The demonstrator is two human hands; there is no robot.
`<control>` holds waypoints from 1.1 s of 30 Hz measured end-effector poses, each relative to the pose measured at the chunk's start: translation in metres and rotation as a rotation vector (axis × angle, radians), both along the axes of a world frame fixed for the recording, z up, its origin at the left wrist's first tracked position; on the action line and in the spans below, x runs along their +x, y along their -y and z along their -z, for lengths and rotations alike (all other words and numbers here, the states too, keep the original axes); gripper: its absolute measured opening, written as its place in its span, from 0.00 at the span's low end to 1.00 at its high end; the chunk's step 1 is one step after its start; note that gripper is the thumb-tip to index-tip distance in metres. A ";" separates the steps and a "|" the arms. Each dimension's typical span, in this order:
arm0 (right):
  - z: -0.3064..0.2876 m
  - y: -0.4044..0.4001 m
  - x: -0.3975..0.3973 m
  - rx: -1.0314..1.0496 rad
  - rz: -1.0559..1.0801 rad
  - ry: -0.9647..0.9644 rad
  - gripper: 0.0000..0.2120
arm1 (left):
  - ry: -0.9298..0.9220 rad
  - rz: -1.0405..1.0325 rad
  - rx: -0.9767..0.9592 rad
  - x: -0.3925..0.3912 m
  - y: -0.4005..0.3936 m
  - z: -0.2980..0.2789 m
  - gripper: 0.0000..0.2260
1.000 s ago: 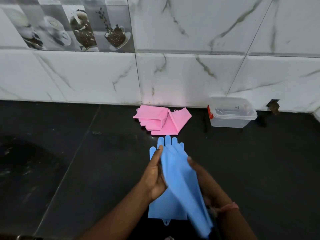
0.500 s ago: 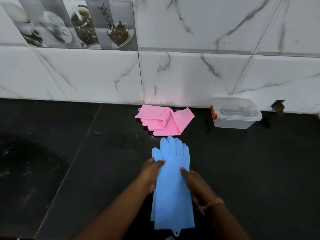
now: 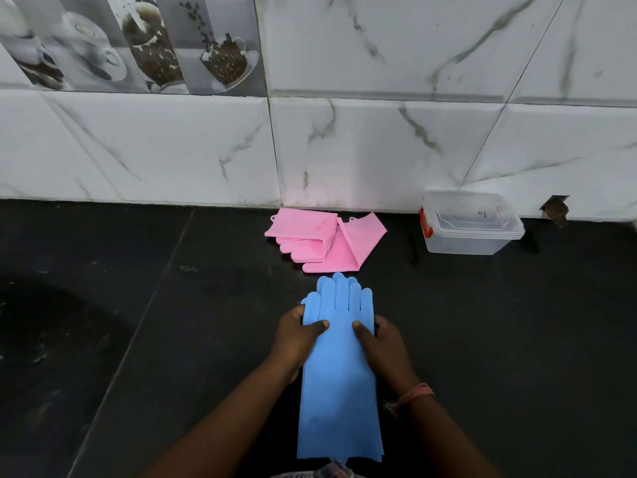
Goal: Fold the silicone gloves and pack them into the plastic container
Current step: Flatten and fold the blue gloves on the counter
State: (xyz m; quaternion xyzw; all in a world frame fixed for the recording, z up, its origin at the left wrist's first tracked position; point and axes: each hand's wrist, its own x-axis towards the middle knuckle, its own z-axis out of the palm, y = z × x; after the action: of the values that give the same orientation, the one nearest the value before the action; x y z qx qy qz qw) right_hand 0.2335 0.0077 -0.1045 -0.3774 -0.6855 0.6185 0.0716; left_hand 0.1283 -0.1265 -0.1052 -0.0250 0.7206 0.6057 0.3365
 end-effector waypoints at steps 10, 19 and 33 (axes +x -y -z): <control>0.010 -0.002 -0.011 -0.006 0.041 -0.066 0.12 | -0.071 -0.071 0.023 0.001 -0.007 0.009 0.16; 0.008 -0.005 -0.023 0.030 0.104 0.004 0.09 | -0.202 -0.073 -0.135 -0.003 -0.012 0.010 0.13; 0.004 0.002 0.034 0.231 0.107 0.131 0.06 | -0.252 -0.055 -0.224 0.027 0.033 0.015 0.22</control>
State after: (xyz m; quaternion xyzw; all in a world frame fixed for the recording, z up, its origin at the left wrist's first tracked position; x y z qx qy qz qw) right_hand 0.2677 0.0055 -0.1083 -0.4422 -0.7341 0.5049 0.1027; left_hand 0.1551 -0.1591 -0.1206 -0.0059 0.8192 0.5290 0.2216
